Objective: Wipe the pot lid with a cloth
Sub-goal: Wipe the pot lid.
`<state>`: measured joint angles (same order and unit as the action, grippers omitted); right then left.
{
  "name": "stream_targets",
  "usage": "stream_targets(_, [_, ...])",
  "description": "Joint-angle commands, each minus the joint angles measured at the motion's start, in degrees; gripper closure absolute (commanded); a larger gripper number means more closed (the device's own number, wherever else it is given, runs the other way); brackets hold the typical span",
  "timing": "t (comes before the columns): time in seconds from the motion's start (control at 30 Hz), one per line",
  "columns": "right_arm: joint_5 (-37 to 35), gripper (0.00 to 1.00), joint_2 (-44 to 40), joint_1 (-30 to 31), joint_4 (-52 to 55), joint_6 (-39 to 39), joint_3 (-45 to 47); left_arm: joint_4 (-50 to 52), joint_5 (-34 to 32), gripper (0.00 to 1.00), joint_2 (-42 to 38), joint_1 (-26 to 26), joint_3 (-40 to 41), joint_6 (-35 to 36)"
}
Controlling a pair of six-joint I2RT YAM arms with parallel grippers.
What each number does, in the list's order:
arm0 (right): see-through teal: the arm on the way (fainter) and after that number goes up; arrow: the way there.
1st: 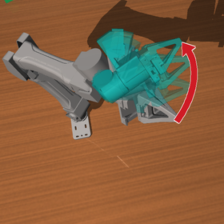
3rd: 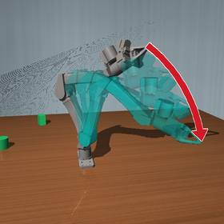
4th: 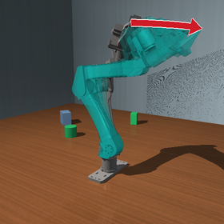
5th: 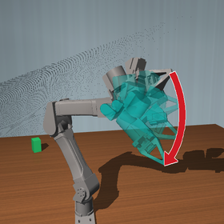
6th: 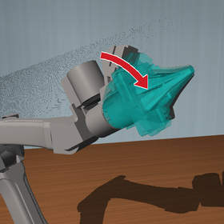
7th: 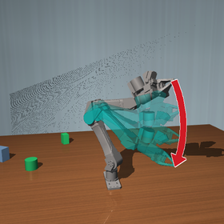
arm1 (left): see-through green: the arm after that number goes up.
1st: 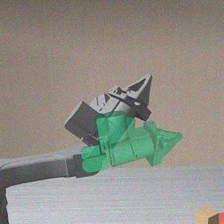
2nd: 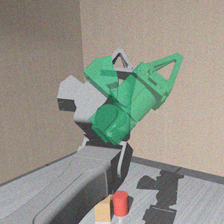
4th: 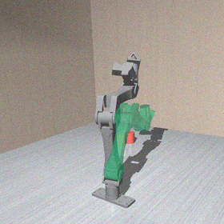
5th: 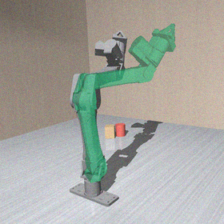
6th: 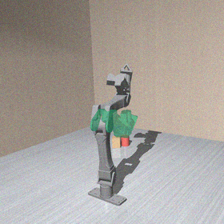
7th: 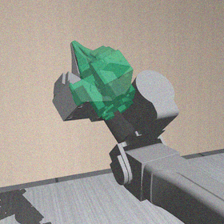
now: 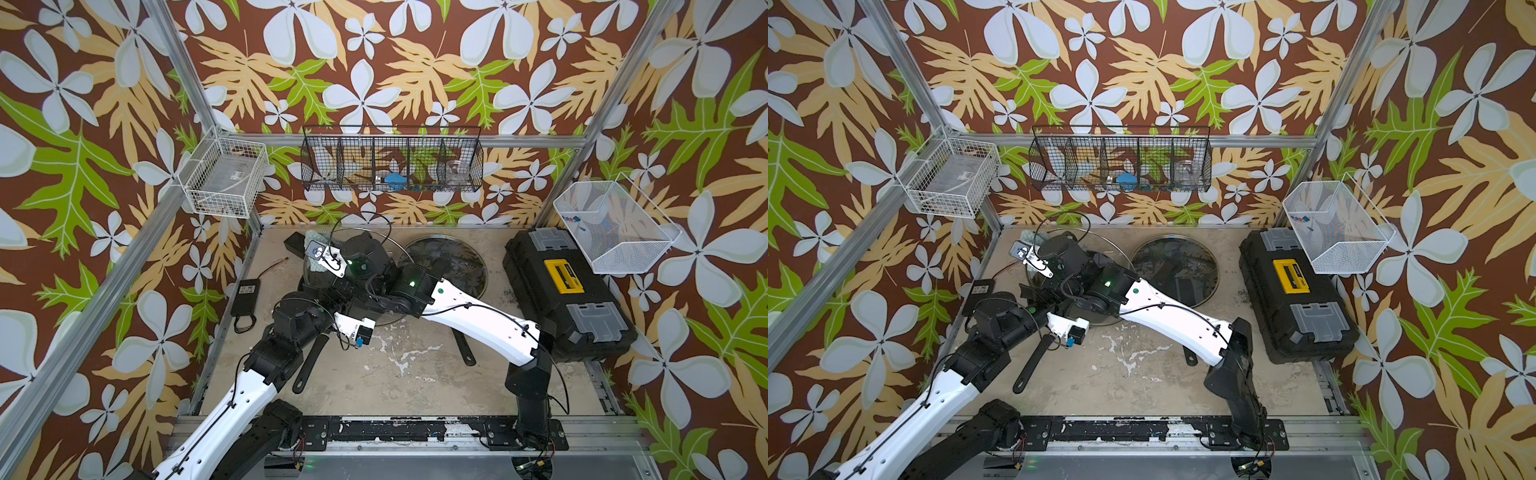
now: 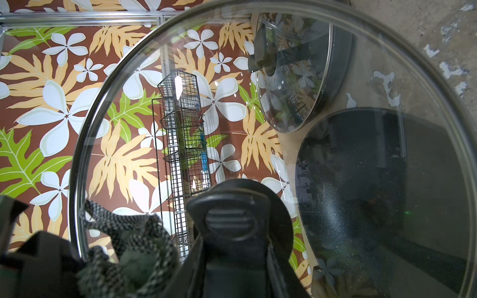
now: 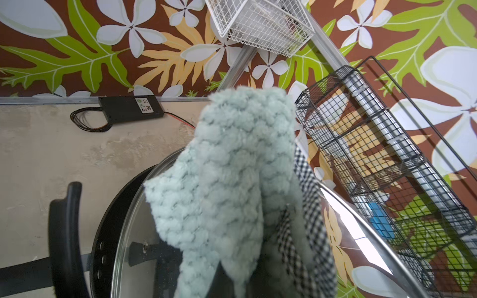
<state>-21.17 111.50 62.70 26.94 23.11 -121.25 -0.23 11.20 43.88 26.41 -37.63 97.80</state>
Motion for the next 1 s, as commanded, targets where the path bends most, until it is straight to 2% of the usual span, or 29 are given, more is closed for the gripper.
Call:
stream_targets(0.0, [-3.5,1.0,-2.0,-1.1,-4.1,-0.2,0.4,-8.3,0.3,1.0,-0.5,0.1,-0.3,-0.2])
stream_targets(0.13, [-5.8,1.0,-5.1,-2.6,-5.4,-1.0,3.0,-8.5,2.1,1.0,-1.3,0.1,-0.5,-4.7])
stream_targets(0.3, [-5.3,1.0,-10.3,-3.0,-7.2,-2.5,10.7,-8.9,4.7,1.0,-2.0,0.1,-0.4,-11.4])
stream_targets(0.5, [-4.8,1.0,-12.3,1.3,-6.3,-3.6,16.9,-11.1,4.0,1.0,-2.8,0.1,0.3,-19.4])
stream_targets(0.73, [-6.6,1.0,-12.9,2.8,-6.6,-4.3,18.7,-13.6,2.7,1.0,-2.8,0.1,0.0,-25.1])
stream_targets(0.97, [-11.3,1.0,-16.5,-0.6,-9.0,-3.6,17.0,-13.7,0.5,1.0,-3.5,0.1,1.4,-27.0])
